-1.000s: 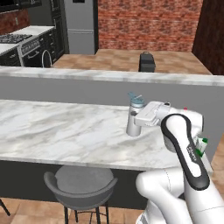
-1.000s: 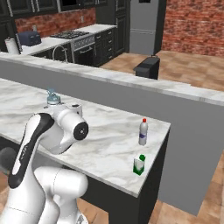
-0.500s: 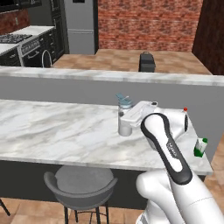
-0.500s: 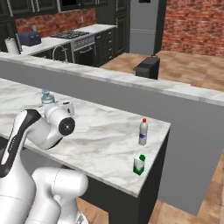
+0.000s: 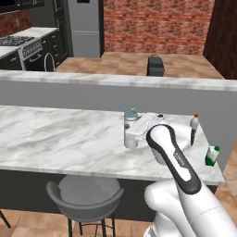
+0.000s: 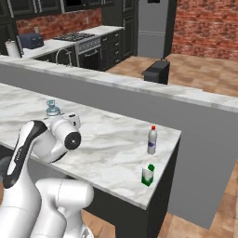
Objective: Move the drinks to the dining counter.
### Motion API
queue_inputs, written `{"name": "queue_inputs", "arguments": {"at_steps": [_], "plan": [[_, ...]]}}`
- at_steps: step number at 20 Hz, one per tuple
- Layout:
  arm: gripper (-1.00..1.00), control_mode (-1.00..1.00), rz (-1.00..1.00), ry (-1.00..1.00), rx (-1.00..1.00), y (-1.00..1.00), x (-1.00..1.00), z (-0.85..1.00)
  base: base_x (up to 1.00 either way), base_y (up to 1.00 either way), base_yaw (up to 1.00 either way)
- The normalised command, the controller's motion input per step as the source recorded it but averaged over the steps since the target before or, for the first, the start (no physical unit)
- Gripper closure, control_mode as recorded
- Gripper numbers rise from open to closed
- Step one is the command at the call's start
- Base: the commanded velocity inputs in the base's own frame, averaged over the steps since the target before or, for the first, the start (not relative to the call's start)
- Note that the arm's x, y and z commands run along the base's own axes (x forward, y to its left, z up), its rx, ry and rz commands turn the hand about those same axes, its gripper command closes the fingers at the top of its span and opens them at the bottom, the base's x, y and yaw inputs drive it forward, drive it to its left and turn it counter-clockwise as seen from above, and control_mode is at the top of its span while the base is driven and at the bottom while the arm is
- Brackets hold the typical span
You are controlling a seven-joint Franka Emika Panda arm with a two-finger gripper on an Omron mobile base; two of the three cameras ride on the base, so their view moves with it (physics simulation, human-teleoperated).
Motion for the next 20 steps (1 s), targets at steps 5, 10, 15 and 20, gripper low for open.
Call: {"name": "queue_inputs", "arguments": {"at_steps": [5,10,15,20], "plan": [[1.0,-1.0,0.0,-0.01,0.0,0.0,0.1,-0.32,0.0,0.0,0.0],[1.0,-1.0,0.0,-0.02,0.0,0.01,0.15,-0.31,0.0,0.0,0.0],[1.0,-1.0,0.0,0.0,0.0,0.02,0.25,-0.36,0.0,0.0,0.0],[1.0,-1.0,0.0,0.0,0.04,0.0,0.05,-0.48,0.0,0.0,0.0]]}}
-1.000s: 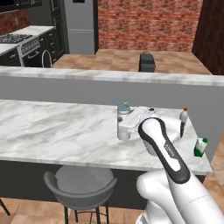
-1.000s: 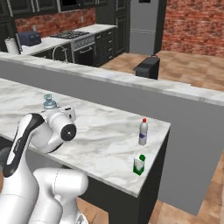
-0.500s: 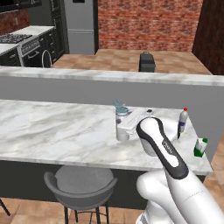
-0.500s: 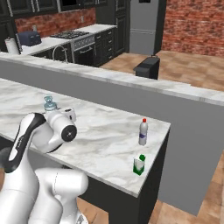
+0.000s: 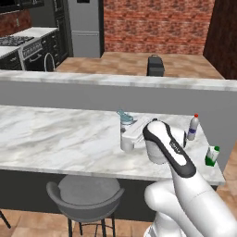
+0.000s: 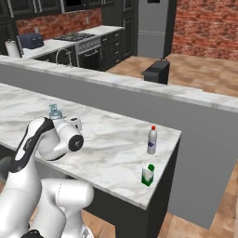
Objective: Move the drinks to the dining counter.
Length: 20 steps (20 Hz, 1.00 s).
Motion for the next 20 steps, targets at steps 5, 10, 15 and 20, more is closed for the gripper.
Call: {"name": "queue_inputs", "arguments": {"at_steps": [5,10,15,20], "plan": [[1.0,-1.0,0.0,-0.02,0.05,0.0,0.02,-0.47,0.0,0.0,0.0],[1.0,-1.0,0.0,-0.06,0.04,0.0,0.01,-0.4,0.0,0.0,0.0],[1.0,-1.0,0.0,-0.05,0.01,0.0,0.01,-0.41,0.0,0.0,0.0],[1.0,-1.0,-0.09,-0.02,-0.01,0.15,0.12,-0.3,0.0,0.0,0.0]]}}
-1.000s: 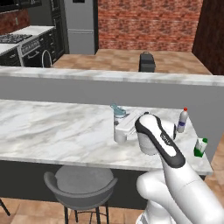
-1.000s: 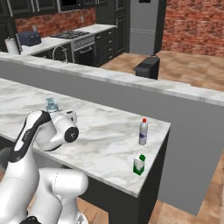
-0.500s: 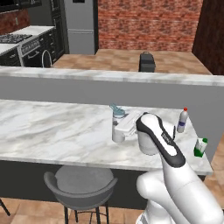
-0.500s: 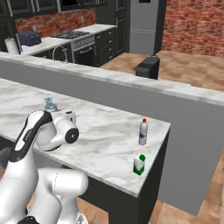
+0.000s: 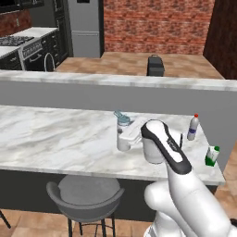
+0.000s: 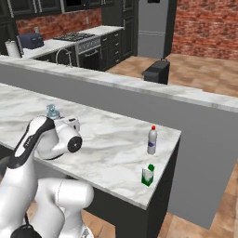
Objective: Move the drinks to the dining counter.
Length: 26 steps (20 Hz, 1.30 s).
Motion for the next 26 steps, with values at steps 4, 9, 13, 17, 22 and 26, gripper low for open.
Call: {"name": "queue_inputs", "arguments": {"at_steps": [4,9,13,17,22,26], "plan": [[1.0,-1.0,-0.66,-0.1,0.0,0.69,-0.05,0.0,0.0,0.0,0.0],[1.0,-1.0,-0.62,-0.01,0.02,0.73,0.03,-0.12,0.0,0.0,0.0],[1.0,-1.0,-0.58,0.0,0.02,0.65,0.0,-0.22,0.0,0.0,0.0],[1.0,-1.0,-0.57,0.0,0.05,0.45,0.0,-0.24,0.0,0.0,0.0],[1.0,-1.0,-0.42,0.01,0.16,0.04,0.03,-0.11,0.0,0.0,0.0],[1.0,-1.0,-0.23,0.06,0.18,0.0,0.14,-0.02,0.0,0.0,0.0]]}}
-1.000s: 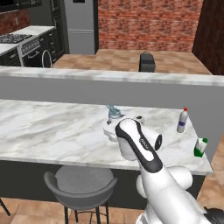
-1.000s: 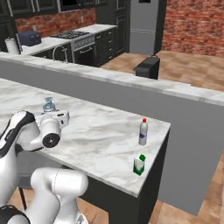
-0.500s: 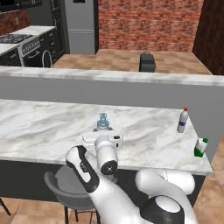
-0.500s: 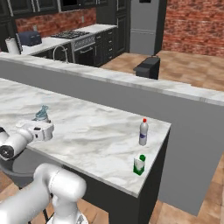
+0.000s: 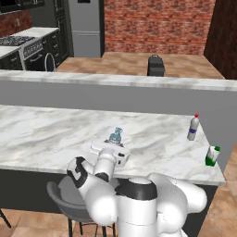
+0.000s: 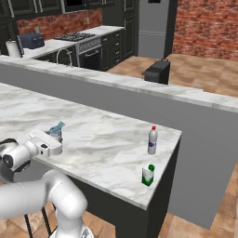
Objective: Move the drinks to the dining counter.
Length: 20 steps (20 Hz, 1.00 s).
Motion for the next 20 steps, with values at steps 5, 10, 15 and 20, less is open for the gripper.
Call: {"name": "queue_inputs", "arguments": {"at_steps": [5,10,15,20], "plan": [[1.0,-1.0,-0.15,0.02,0.12,0.0,0.13,0.0,0.0,0.0,0.0],[1.0,-1.0,-0.12,0.04,0.08,0.0,0.09,-0.07,0.0,0.0,0.0],[1.0,-1.0,-0.11,0.01,0.01,0.01,0.01,-0.16,0.0,0.0,0.0],[1.0,-1.0,-0.12,0.0,0.0,0.03,0.0,-0.2,0.0,0.0,0.0]]}}
